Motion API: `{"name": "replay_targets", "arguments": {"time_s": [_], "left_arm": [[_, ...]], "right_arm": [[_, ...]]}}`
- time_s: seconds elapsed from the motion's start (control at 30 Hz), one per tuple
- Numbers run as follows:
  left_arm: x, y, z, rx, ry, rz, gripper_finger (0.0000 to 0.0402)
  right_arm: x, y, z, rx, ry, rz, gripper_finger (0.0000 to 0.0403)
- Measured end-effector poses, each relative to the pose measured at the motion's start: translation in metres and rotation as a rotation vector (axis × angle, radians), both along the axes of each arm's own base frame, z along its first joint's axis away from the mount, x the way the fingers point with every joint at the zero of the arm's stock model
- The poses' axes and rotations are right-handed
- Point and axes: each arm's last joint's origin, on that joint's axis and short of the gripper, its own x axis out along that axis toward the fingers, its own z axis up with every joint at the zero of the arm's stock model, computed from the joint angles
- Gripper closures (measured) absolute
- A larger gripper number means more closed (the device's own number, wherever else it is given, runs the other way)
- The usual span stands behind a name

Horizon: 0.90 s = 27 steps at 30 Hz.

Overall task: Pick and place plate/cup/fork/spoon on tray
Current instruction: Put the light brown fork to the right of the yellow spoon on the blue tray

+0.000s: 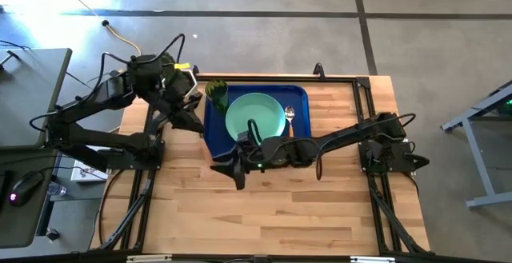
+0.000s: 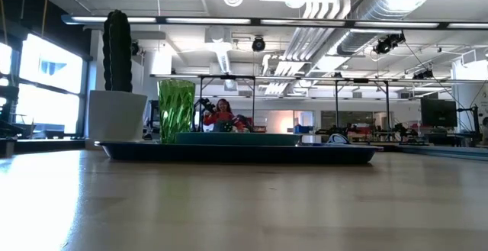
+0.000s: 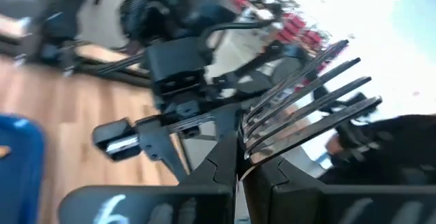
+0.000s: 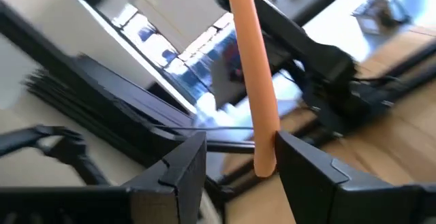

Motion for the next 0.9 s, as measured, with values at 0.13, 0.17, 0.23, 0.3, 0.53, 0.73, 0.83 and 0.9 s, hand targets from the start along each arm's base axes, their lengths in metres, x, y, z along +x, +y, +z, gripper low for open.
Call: {"name": "replay_targets", "arguments": {"time_s": [0.13, 0.17, 0.23, 0.3, 0.53, 0.73, 0.83, 0.9], "left_arm": [[0.0, 0.004, -0.006, 0.017, 0.058, 0.11, 0.0401], [0.0, 0.005, -0.007, 0.02, 0.077, 0.14, 0.0401], [0.001, 0.007, -0.011, 0.032, 0.119, 0.207, 0.0401], [0.001, 0.009, -0.013, 0.052, 0.148, 0.285, 0.0401], [0.0, 0.014, -0.018, 0.091, 0.219, 0.471, 0.0401], [-0.001, 0.018, -0.019, 0.079, 0.256, 0.609, 0.0401], [-0.001, 0.019, -0.02, 0.082, 0.264, 0.667, 0.0401], [-0.001, 0.02, -0.02, 0.079, 0.269, 0.706, 0.0401]], "right_arm": [[0.0, -0.01, -0.007, -0.023, 0.095, -0.031, 0.0238], [0.0, -0.013, -0.01, -0.03, 0.124, -0.037, 0.0238], [-0.001, -0.017, -0.015, -0.044, 0.183, -0.047, 0.0238], [-0.001, -0.02, -0.021, -0.055, 0.239, -0.049, 0.0238], [-0.009, -0.026, -0.04, -0.124, 0.446, -0.114, 0.0238], [-0.018, -0.032, -0.053, -0.217, 0.604, -0.245, 0.0238], [-0.021, -0.035, -0.057, -0.239, 0.652, -0.268, 0.0238], [-0.023, -0.038, -0.059, -0.241, 0.684, -0.277, 0.0238]]}}
